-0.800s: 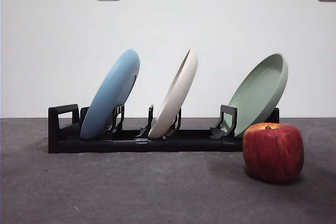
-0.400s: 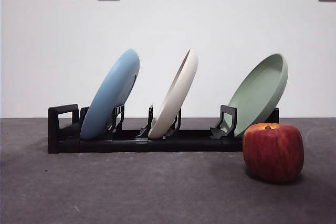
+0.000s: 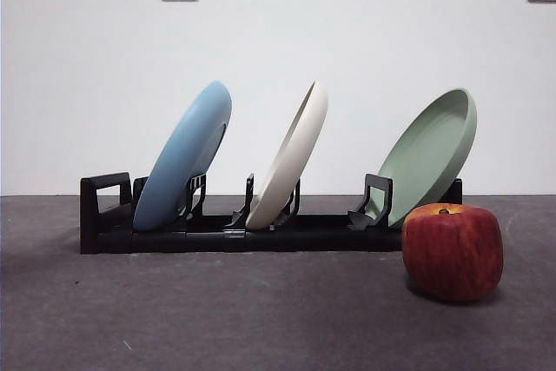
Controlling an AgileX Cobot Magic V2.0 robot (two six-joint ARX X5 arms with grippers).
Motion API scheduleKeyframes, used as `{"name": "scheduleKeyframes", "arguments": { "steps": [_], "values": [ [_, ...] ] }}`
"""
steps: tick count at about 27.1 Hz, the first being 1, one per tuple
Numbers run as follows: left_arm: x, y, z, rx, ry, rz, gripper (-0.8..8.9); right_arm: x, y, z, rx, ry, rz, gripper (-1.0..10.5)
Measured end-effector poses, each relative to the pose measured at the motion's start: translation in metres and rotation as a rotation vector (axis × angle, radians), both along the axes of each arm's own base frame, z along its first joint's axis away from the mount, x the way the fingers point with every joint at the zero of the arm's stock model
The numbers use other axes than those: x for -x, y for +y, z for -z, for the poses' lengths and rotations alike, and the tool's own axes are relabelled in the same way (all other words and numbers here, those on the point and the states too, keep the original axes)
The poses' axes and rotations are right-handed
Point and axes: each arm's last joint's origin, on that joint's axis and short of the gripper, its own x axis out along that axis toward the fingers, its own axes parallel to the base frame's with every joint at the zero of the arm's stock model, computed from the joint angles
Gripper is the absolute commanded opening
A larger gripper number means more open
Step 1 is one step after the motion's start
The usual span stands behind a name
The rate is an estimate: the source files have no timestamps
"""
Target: Take the blue plate from the plate rack,put the plate on the table,take the apple from the table,put the apple in the plate
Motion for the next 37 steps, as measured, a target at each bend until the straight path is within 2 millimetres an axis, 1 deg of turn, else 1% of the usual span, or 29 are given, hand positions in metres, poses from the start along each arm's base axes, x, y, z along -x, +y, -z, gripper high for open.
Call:
{"name": "scheduleKeyframes", "arguments": {
  "steps": [4, 6, 11, 13, 14, 15, 16, 17, 21, 23, 27, 30, 32, 34, 35, 37],
  "values": [
    [-0.021, -0.003, -0.015, -0.008, 0.115, 0.101, -0.06, -0.016, 0.003, -0.018, 0.022, 0.078, -0.116, 0.0],
    [-0.032, -0.004, -0.019, -0.009, 0.178, 0.139, -0.06, -0.025, 0.004, -0.024, 0.03, 0.126, -0.182, 0.0],
    [-0.054, -0.007, -0.028, -0.007, 0.278, 0.232, 0.0, -0.048, 0.007, -0.027, 0.044, 0.238, -0.313, 0.0],
    [-0.061, -0.008, -0.03, -0.003, 0.296, 0.255, 0.08, -0.056, 0.007, -0.024, 0.043, 0.265, -0.343, 0.3],
    [-0.064, -0.009, -0.03, -0.003, 0.308, 0.26, 0.46, -0.06, 0.007, -0.023, 0.041, 0.276, -0.354, 0.9],
    [-0.067, -0.01, -0.03, -0.003, 0.318, 0.265, 1.32, -0.063, 0.007, -0.021, 0.043, 0.287, -0.358, 1.6],
    [-0.07, -0.012, -0.029, -0.004, 0.325, 0.275, 2.82, -0.066, 0.007, -0.018, 0.042, 0.305, -0.361, 2.7],
    [-0.072, -0.014, -0.029, -0.008, 0.323, 0.289, 3.6, -0.068, 0.007, -0.016, 0.041, 0.318, -0.363, 3.3],
    [-0.083, -0.027, -0.032, -0.021, 0.298, 0.348, 3.49, -0.07, 0.008, -0.014, 0.039, 0.332, -0.369, 3.2],
    [-0.095, -0.036, -0.036, -0.027, 0.308, 0.379, 3.45, -0.069, 0.009, -0.014, 0.041, 0.332, -0.375, 3.2],
    [-0.129, -0.056, -0.047, -0.043, 0.337, 0.418, 3.45, -0.069, 0.012, -0.014, 0.043, 0.332, -0.387, 3.2],
    [-0.16, -0.072, -0.048, -0.091, 0.366, 0.396, 3.45, -0.069, 0.011, -0.013, 0.041, 0.343, -0.387, 3.2],
    [-0.179, -0.082, -0.045, -0.109, 0.38, 0.401, 3.45, -0.068, 0.011, -0.012, 0.039, 0.353, -0.387, 3.2],
    [-0.196, -0.091, -0.038, -0.116, 0.406, 0.414, 3.45, -0.068, 0.011, -0.012, 0.038, 0.358, -0.388, 3.2],
    [-0.203, -0.096, -0.032, -0.12, 0.424, 0.421, 3.44, -0.067, 0.011, -0.012, 0.038, 0.36, -0.388, 3.2],
    [-0.21, -0.103, -0.018, -0.139, 0.463, 0.418, 3.44, -0.067, 0.011, -0.012, 0.037, 0.361, -0.388, 3.2]
  ]
}}
